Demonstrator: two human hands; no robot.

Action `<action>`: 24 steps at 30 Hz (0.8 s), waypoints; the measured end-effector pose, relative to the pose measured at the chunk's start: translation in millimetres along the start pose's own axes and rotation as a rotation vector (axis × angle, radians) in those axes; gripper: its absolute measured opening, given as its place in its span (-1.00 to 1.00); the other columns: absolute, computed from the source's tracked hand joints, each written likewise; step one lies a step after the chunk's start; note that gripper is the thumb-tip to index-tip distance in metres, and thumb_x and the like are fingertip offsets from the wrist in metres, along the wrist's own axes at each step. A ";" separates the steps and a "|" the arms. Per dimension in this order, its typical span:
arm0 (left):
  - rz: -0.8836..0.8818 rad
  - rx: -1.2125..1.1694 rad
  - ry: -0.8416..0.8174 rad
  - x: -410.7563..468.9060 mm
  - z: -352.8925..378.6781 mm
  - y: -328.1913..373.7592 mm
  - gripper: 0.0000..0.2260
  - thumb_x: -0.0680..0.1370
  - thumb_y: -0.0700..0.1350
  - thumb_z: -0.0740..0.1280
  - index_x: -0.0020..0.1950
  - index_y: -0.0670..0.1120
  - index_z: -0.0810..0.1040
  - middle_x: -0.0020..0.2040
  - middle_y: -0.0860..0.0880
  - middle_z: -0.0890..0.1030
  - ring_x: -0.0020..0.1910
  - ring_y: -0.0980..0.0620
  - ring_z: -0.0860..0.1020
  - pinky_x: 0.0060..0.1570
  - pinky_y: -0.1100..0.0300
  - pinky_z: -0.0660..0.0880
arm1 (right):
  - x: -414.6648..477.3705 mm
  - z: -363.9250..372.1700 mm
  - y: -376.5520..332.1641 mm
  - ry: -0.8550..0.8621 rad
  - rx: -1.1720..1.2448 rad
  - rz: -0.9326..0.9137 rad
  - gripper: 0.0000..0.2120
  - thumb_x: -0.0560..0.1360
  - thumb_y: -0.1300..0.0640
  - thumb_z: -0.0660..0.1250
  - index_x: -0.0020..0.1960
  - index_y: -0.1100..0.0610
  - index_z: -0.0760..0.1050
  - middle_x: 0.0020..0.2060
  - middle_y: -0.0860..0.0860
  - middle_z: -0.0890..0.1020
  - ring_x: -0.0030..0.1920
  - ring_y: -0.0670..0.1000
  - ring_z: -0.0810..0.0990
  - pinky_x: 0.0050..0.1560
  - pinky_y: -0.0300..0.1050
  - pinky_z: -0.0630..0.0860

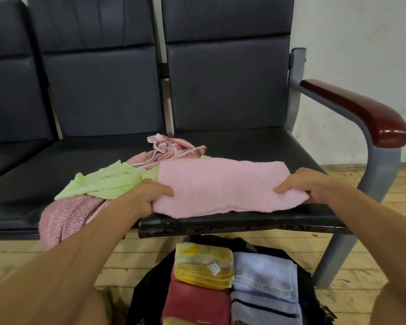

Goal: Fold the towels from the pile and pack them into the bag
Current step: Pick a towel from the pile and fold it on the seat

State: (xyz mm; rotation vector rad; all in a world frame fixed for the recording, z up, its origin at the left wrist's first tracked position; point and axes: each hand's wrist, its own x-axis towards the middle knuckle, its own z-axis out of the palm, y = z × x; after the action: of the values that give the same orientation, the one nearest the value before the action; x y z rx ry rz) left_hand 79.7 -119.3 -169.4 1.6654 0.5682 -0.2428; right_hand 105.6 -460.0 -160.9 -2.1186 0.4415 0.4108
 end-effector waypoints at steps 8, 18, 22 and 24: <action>-0.019 -0.330 -0.100 -39.2 -13.2 19.7 -0.75 0.50 -0.17 0.43 0.15 -0.16 0.58 -0.02 -0.13 0.67 -0.13 -0.05 0.63 -0.27 0.11 0.63 | -11.9 -13.2 14.3 -0.243 0.005 0.003 -0.62 0.42 0.11 0.51 0.18 0.20 0.53 0.03 0.16 0.68 0.02 0.17 0.68 -0.12 0.03 0.65; 0.209 -0.043 -0.073 -56.2 69.5 69.1 -0.79 0.57 -0.17 0.30 0.19 -0.14 0.41 0.09 -0.15 0.56 0.04 -0.09 0.57 0.01 0.05 0.54 | -7.1 -0.4 19.6 -0.044 0.173 -0.128 -0.79 0.57 0.26 0.30 0.18 0.30 0.50 0.08 0.15 0.63 0.06 0.11 0.62 -0.12 -0.07 0.59; 0.245 0.163 -0.123 -57.1 123.8 70.1 -0.76 0.55 -0.12 0.31 0.18 -0.15 0.42 0.08 -0.17 0.57 0.04 -0.13 0.57 0.12 -0.05 0.54 | -8.3 -4.9 23.5 -0.109 0.362 -0.084 -0.81 0.60 0.31 0.22 0.18 0.32 0.49 0.03 0.17 0.64 0.01 0.13 0.63 0.06 0.06 0.58; 0.256 0.245 -0.144 -58.1 148.4 69.3 -0.82 0.56 -0.13 0.30 0.11 -0.13 0.41 -0.03 -0.12 0.55 -0.07 -0.06 0.55 -0.07 0.09 0.53 | -8.5 -7.7 24.5 -0.137 0.427 -0.061 -0.80 0.64 0.28 0.16 0.17 0.32 0.50 0.05 0.20 0.65 0.05 0.16 0.64 0.11 0.06 0.58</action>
State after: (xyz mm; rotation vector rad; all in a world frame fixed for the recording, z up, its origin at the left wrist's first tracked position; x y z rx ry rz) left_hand 87.9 -282.1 -109.1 1.9190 0.2193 -0.2502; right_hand 87.8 -478.0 -170.5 -1.6755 0.3488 0.3849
